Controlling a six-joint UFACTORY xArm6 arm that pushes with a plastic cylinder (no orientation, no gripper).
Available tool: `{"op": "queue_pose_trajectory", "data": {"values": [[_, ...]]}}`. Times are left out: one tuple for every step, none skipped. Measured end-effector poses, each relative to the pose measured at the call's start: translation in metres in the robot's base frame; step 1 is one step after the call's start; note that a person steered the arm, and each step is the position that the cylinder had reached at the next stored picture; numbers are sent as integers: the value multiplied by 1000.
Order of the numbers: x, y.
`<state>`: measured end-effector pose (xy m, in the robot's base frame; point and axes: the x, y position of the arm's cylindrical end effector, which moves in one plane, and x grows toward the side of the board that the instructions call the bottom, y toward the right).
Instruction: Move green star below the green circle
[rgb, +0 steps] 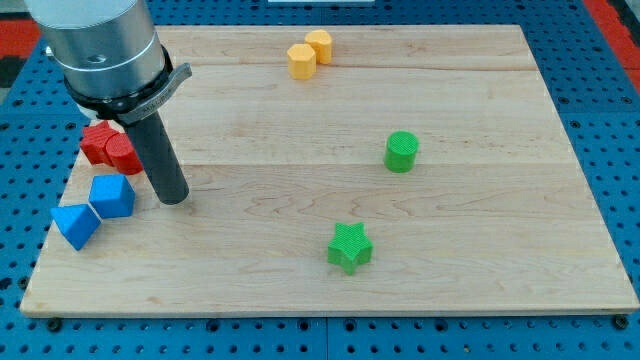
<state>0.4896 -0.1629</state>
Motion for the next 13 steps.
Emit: {"op": "queue_pose_trajectory", "data": {"values": [[0, 0], [0, 0], [1, 0], [39, 32], [20, 41], [-33, 90], [-61, 164], [-105, 241], [-68, 281], [-37, 215], [-14, 173], [12, 169], [19, 253]]}}
